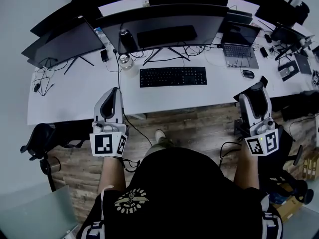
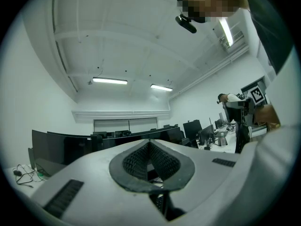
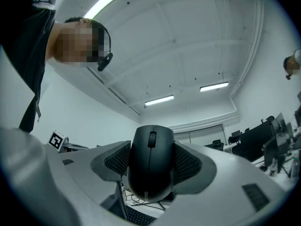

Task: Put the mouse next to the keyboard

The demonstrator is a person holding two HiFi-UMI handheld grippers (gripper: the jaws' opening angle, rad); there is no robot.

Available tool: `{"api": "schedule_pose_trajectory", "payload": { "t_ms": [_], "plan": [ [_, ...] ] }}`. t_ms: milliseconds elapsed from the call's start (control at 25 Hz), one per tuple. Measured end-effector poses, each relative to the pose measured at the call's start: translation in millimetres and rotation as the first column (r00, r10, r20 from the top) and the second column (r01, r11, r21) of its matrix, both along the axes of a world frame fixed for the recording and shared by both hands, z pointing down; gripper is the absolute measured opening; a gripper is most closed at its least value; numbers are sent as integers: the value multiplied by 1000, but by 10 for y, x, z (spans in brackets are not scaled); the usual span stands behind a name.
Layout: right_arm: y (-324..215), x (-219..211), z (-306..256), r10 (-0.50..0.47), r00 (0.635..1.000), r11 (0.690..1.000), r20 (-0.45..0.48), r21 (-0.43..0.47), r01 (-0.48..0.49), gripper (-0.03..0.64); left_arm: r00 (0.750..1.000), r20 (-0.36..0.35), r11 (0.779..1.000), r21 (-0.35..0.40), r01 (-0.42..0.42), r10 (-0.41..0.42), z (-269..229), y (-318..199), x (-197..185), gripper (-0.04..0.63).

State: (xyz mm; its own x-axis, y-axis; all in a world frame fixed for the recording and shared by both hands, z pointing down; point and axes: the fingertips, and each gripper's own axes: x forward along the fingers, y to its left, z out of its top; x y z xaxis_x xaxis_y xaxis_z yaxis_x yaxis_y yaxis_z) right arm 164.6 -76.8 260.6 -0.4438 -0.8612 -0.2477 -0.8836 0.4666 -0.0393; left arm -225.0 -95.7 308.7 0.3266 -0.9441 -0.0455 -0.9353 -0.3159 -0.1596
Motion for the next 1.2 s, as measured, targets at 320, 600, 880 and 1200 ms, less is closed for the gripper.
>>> {"api": "schedule_pose_trajectory", "payload": {
  "t_ms": [320, 600, 880, 1200],
  "plan": [
    [-278, -286, -93, 31, 999, 999, -10, 20, -30, 287, 1000, -16, 1000, 11, -22, 22, -7, -398, -301, 2],
    [-463, -561, -144, 61, 998, 998, -12, 34, -60, 287, 998, -30, 998, 15, -54, 55, 40, -682, -546, 2],
    [-546, -639, -113, 81, 996, 997, -26, 21, -81, 287, 996, -41, 997, 11, -77, 77, 80, -896, -617, 2],
    [-725, -502, -5, 87, 996, 996, -22, -2, -87, 287, 996, -23, 996, -4, -87, 87, 126, -1110, -488, 2]
  ]
}}
